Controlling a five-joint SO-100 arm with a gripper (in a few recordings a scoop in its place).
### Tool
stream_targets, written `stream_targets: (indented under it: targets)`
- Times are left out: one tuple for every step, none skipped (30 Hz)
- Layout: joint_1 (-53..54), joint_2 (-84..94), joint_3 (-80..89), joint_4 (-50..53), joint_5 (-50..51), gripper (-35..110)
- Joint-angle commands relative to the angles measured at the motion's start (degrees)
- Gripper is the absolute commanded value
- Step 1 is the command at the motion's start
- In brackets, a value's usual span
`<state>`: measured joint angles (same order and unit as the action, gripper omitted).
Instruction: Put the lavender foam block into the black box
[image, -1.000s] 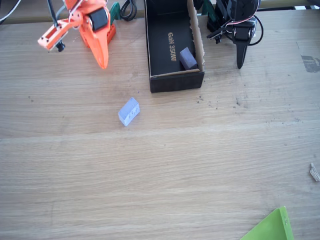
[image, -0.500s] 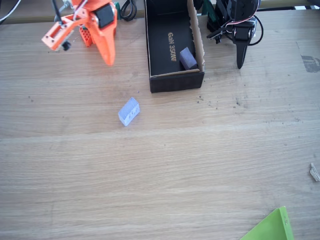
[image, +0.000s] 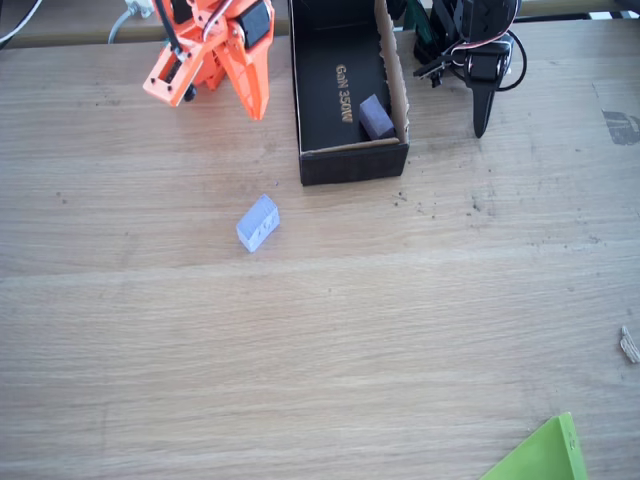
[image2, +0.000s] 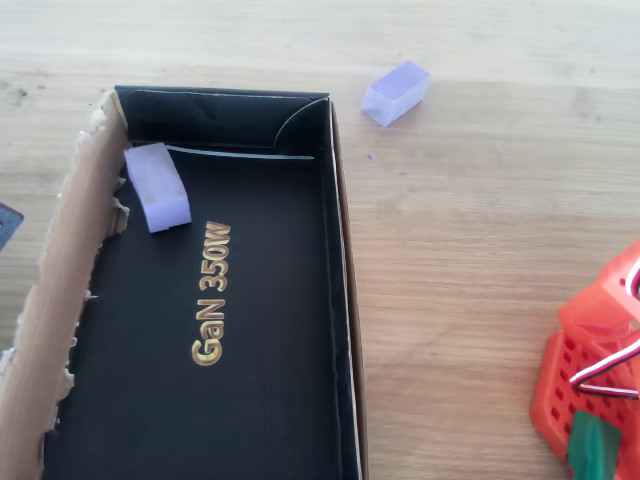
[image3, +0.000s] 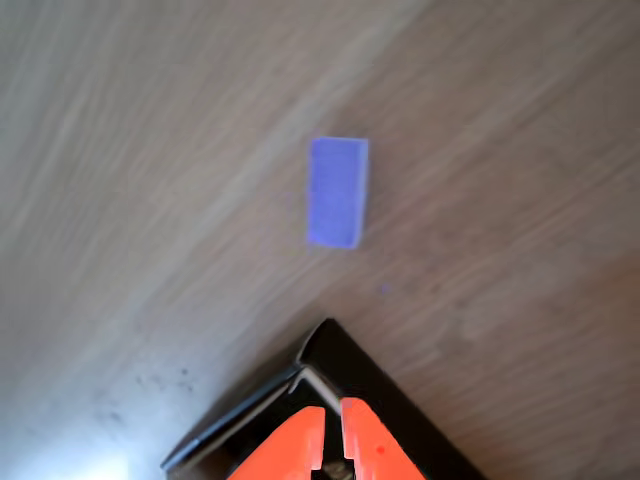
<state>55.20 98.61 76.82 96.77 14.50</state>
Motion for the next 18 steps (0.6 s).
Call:
stream_targets:
  targets:
    - [1.49, 4.13, 1.49, -0.09, 0.18, 0]
    - [1.76, 4.66, 1.93, -0.18, 0.53, 0]
    - [1.76, 5.19, 2.46, -0.35, 0.97, 0]
    - [1.85, 5.45, 2.81, -0.53, 1.23, 0]
    - [1.85, 5.45, 2.9, -0.62, 1.32, 0]
    - [1.85, 5.36, 2.9, -0.7, 1.76, 0]
    - [1.85, 5.1, 2.9, -1.14, 2.29, 0]
    - [2.02, 4.83, 2.9, -1.76, 3.69, 0]
    - [2.37, 4.48, 2.9, -2.81, 5.71, 0]
    - [2.81, 4.04, 2.9, -3.78, 6.59, 0]
    - [3.16, 3.69, 2.9, -4.39, 6.86, 0]
    - [3.43, 3.34, 2.9, -5.19, 6.94, 0]
    - [3.78, 2.9, 2.81, -5.62, 7.47, 0]
    - [4.13, 2.29, 2.37, -5.89, 7.91, 0]
    - [4.57, 1.67, 1.93, -6.42, 8.17, 0]
    - [5.19, 1.14, 1.67, -7.29, 8.17, 0]
    - [5.8, 0.79, 1.58, -8.35, 8.17, 0]
    - [6.33, 0.53, 1.58, -9.4, 8.0, 0]
